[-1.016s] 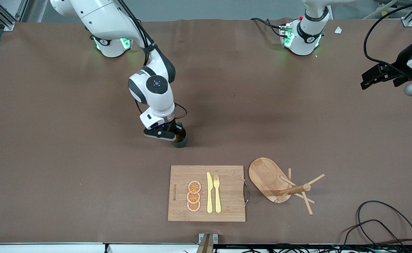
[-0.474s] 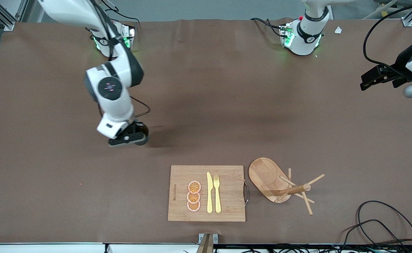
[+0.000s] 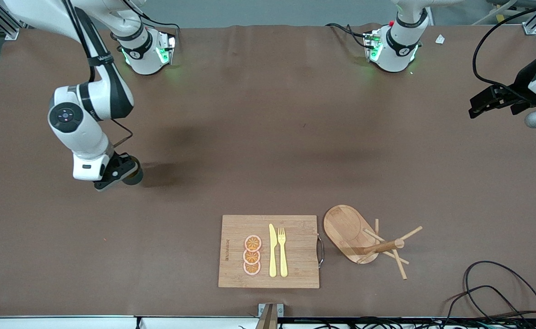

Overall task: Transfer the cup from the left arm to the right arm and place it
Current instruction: 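Carry the teal mug with the right gripper away from the cutting board, then lower the teal mug onto the table and open the right gripper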

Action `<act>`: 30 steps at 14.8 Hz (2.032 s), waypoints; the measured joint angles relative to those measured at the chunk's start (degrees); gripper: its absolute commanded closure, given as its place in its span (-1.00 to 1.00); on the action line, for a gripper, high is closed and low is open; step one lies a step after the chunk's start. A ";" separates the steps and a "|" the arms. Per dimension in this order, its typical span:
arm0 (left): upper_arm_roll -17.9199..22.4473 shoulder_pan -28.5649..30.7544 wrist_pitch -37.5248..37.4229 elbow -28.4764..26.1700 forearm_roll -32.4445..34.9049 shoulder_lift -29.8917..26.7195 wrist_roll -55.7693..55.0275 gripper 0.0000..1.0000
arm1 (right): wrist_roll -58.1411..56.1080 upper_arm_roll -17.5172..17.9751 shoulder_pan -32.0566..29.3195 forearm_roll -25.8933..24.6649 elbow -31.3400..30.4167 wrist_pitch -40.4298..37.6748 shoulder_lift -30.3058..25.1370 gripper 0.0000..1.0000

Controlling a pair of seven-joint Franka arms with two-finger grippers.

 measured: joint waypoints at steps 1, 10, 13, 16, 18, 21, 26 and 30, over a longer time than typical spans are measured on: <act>0.00 0.00 0.01 0.00 0.00 0.14 0.00 -1.00 | -3.77 0.03 -1.34 0.00 -2.68 4.23 -0.01 0.99; 0.00 0.00 0.06 0.16 0.00 0.81 0.00 -1.00 | -36.17 0.26 -6.40 4.88 -11.30 1.62 -6.58 1.00; -0.02 0.00 0.06 0.19 0.00 1.02 0.00 -1.00 | -59.08 0.07 -11.02 19.75 -11.38 -0.33 -7.20 1.00; -0.02 0.00 0.07 0.24 0.00 1.07 0.00 -1.00 | -71.70 -0.13 -14.02 26.86 -11.25 -2.16 -7.21 1.00; -0.02 0.00 0.07 0.26 0.00 1.07 0.00 -1.00 | -72.28 0.00 -14.10 27.16 -11.27 -2.50 -7.21 1.00; -0.03 0.00 0.21 0.65 -0.01 1.07 0.00 -1.00 | -72.28 0.19 -14.10 27.21 -11.40 -1.99 -6.78 1.00; -0.01 0.00 0.23 1.36 -0.01 1.33 0.00 -1.00 | -72.28 0.14 -14.22 27.29 -11.68 4.66 -1.97 1.00; -0.01 0.00 0.23 1.44 -0.01 2.08 0.00 -1.00 | -72.26 0.08 -14.53 27.59 -11.49 5.35 -1.01 -0.12</act>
